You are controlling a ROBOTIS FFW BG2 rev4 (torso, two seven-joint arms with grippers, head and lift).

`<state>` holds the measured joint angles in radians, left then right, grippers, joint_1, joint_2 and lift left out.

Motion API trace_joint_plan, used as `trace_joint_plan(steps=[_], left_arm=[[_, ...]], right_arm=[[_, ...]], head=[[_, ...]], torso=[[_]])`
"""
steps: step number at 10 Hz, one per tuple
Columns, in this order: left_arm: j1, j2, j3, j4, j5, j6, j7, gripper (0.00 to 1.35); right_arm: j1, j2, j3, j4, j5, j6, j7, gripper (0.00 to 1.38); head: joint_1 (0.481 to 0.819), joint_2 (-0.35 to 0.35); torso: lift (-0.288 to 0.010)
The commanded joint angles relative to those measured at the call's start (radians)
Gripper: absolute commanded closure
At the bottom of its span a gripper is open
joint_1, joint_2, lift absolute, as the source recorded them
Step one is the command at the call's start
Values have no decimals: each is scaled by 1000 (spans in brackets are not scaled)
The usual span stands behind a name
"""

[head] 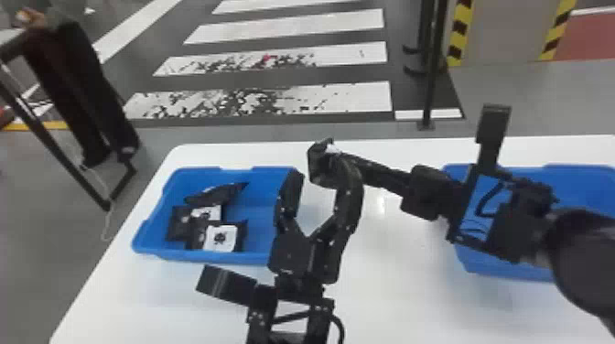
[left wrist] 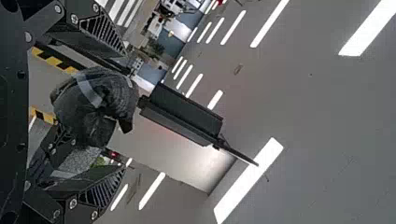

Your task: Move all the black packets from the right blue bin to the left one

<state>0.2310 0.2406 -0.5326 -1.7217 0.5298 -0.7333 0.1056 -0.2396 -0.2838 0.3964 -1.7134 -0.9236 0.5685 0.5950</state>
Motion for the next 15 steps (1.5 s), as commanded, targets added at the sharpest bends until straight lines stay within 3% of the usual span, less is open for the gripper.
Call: trace_joint_plan(steps=[1, 2, 3, 4, 5, 10, 12, 13, 14, 15], left_arm=[[2, 0, 2, 0, 15, 9, -1, 213], [2, 0, 8, 2, 25, 19, 0, 320], [5, -1, 14, 2, 35, 14, -3, 768], [7, -1, 18, 2, 43, -8, -11, 1056], [9, -1, 18, 2, 43, -18, -11, 1223], [14, -6, 54, 2, 17, -25, -49, 1205], [32, -17, 102, 12, -23, -101, -18, 1205], [34, -23, 144, 37, -47, -109, -6, 1205], [29, -37, 225, 74, -123, -109, 8, 1205], [12, -50, 319, 130, -219, -101, 28, 1205]], right_arm=[[-1, 0, 0, -6, -4, -2, 2, 1210], [-1, 0, 4, -6, -10, -2, 5, 1210], [-1, 0, 6, -6, -12, -2, 6, 1210], [-1, -2, 8, -6, -14, -2, 9, 1210], [1, -2, 8, -3, -16, -4, 9, 1210], [-8, 0, 16, 21, -18, -19, 9, 1208], [-8, 0, 20, 38, -36, -38, 11, 1033], [-6, 0, 20, 53, -48, -58, 11, 1023], [-3, -2, 20, 63, -58, -73, 14, 743], [1, -3, 18, 70, -63, -80, 16, 326]], head=[[695, 201], [695, 203], [695, 205], [695, 210], [695, 217], [693, 218], [689, 235], [684, 258], [679, 275], [677, 286]], torso=[[-168], [-168], [-168], [-168], [-168], [-168], [-168], [-168], [-168], [-168]])
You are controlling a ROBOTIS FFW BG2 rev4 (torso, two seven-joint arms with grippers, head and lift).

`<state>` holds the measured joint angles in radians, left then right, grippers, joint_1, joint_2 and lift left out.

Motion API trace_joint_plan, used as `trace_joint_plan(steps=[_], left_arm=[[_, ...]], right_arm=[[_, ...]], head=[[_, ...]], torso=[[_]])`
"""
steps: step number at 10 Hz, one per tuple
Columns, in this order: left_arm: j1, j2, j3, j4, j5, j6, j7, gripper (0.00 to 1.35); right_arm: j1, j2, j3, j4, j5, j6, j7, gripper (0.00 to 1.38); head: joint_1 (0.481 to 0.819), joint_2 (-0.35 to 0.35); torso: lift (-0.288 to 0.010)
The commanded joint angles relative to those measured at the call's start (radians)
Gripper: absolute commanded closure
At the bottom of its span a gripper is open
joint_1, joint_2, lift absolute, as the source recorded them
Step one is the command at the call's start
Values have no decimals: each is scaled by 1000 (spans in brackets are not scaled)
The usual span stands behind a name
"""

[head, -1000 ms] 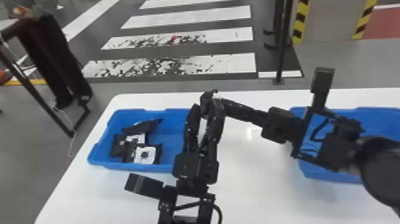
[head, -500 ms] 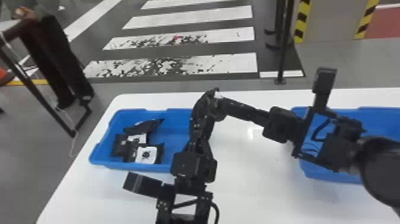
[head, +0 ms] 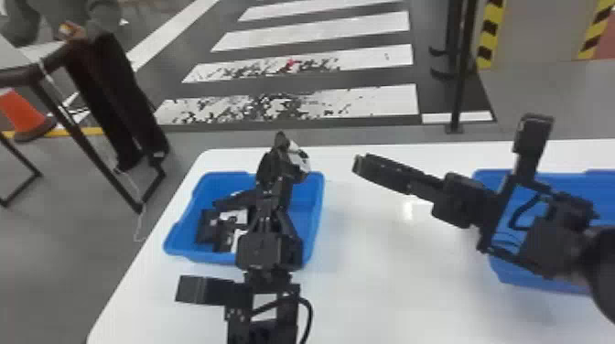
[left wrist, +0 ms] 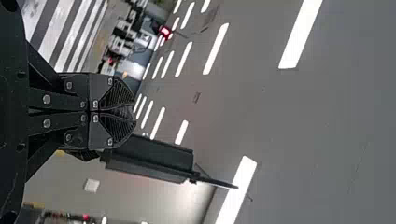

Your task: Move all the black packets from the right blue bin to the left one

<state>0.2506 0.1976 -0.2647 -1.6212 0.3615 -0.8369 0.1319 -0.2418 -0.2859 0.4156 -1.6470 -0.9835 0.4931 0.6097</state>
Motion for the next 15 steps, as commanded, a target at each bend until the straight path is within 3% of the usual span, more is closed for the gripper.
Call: trace_joint_plan(steps=[1, 2, 3, 4, 5, 6, 7, 8, 9, 11, 13, 15], left_arm=[[-40, -20, 155, 93, -186, 24, 18, 1205], [-69, -23, 215, 155, -292, 51, 44, 1205], [-74, -23, 219, 167, -276, 103, 72, 1177], [-69, -21, 195, 167, -190, 113, 72, 702], [-64, -23, 179, 167, -178, 71, 72, 156], [-59, -23, 151, 165, -174, 37, 72, 42], [-52, -23, 121, 157, -138, 15, 55, 128], [-30, -29, 123, 106, -106, 64, 12, 122], [7, -35, 149, 25, -124, 137, -28, 127], [98, -53, 229, -216, -326, 400, -60, 119], [130, -58, 213, -253, -328, 469, -75, 82], [176, -56, 193, -317, -314, 591, -66, 82]], right_arm=[[11, -4, -5, 9, -10, -15, 2, 130], [18, -7, -11, 11, -6, -17, 4, 131], [28, -9, -23, 4, 14, -22, 9, 127], [48, -7, -59, -8, 58, -29, 9, 127], [68, -6, -111, -28, 144, -29, 12, 127], [104, -4, -162, -58, 224, -34, 12, 125], [134, 4, -206, -75, 280, -51, 10, 125], [166, 10, -246, -92, 351, -83, 9, 125], [200, 17, -276, -102, 407, -154, -2, 125], [320, 53, -394, -185, 519, -221, -51, 122], [458, 91, -471, -310, 684, -262, -171, 111], [534, 117, -475, -313, 698, -314, -231, 111]], head=[[672, 309], [666, 334], [664, 350], [669, 350], [673, 350], [678, 345], [683, 312], [686, 295], [691, 253], [691, 176], [692, 106], [695, 36]], torso=[[-168], [-168], [-168], [-168], [-168], [-168], [-168], [-168], [-168], [-168], [-168], [-168]])
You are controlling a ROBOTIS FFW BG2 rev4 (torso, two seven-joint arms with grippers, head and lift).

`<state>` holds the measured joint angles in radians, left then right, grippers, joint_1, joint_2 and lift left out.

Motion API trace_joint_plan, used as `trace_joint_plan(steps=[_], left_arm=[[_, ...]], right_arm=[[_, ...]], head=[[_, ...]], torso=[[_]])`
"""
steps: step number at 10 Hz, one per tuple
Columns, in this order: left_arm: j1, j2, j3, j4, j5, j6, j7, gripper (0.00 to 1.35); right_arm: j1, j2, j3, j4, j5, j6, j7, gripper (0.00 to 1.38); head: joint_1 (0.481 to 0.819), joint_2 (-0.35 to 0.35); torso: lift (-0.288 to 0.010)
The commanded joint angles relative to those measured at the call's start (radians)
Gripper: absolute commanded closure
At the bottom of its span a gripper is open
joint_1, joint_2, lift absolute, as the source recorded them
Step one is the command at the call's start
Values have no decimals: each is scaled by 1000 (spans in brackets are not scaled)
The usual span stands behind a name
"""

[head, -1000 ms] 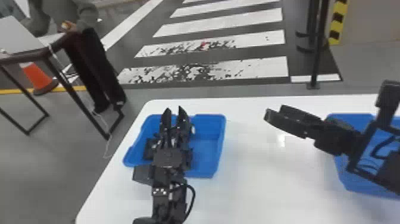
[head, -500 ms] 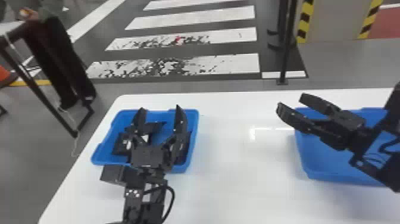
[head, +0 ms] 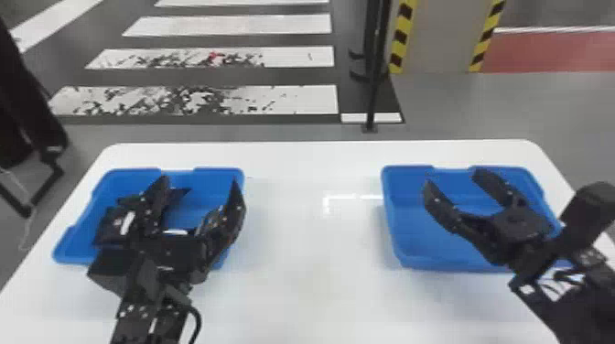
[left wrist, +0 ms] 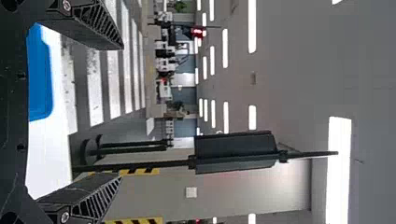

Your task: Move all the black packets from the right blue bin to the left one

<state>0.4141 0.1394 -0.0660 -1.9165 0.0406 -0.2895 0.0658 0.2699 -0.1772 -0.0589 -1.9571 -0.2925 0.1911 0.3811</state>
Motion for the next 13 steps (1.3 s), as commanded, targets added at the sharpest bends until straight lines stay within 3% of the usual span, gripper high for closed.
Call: trace_joint_plan(steps=[1, 4, 13], left_arm=[[25, 6, -16, -48, 23, 93, 16, 78], [77, 22, -58, -117, 107, 164, 112, 56], [84, 20, -50, -119, 119, 137, 115, 56]], right_arm=[[39, 15, -1, -8, 31, -12, -13, 111], [83, 27, -1, -44, 43, -14, -59, 119], [76, 28, 9, -35, 55, -12, -65, 124]], head=[[695, 28], [695, 14], [695, 21]], torso=[[-168], [-168], [-168]])
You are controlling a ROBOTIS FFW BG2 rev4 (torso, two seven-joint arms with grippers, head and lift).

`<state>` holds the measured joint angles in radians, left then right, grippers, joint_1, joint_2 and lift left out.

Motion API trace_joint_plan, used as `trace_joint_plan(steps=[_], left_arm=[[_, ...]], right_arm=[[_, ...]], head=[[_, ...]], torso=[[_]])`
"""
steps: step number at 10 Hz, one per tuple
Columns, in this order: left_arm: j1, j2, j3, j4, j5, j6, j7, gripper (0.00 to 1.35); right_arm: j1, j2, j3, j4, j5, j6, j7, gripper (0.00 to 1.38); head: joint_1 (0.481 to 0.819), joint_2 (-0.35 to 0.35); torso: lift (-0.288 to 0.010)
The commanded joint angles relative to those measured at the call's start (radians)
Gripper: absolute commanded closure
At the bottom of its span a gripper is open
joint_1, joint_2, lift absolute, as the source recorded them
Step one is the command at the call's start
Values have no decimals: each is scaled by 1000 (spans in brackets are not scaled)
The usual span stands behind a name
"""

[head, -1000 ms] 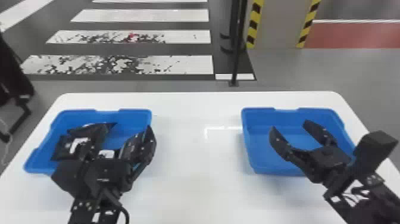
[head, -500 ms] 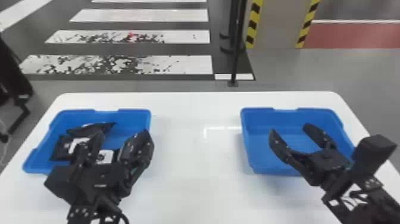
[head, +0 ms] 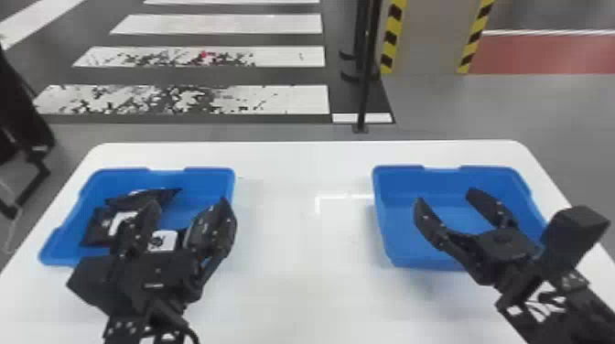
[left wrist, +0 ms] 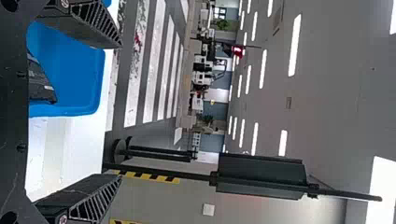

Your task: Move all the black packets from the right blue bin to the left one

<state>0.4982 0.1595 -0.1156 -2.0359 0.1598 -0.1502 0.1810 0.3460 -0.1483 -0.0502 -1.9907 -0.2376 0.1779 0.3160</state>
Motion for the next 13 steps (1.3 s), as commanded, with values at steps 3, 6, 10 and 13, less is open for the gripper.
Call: trace_joint_plan(steps=[3, 6, 10, 13], left_arm=[[-2, 3, -6, 0, -2, -2, 0, 56], [-2, 3, -6, 0, -2, -2, 0, 56], [2, 2, -2, 0, 4, -9, -2, 56], [-2, 3, -6, 0, 4, -12, -6, 56]], right_arm=[[0, -1, 2, -1, -2, -1, 0, 124], [0, -1, 2, -8, -2, -1, 0, 124], [5, -2, 2, -25, -2, -1, 0, 124], [5, -4, 2, -30, -12, -1, 0, 124]], head=[[695, 23], [695, 21], [695, 24], [695, 25]], torso=[[-168], [-168], [-168], [-168]])
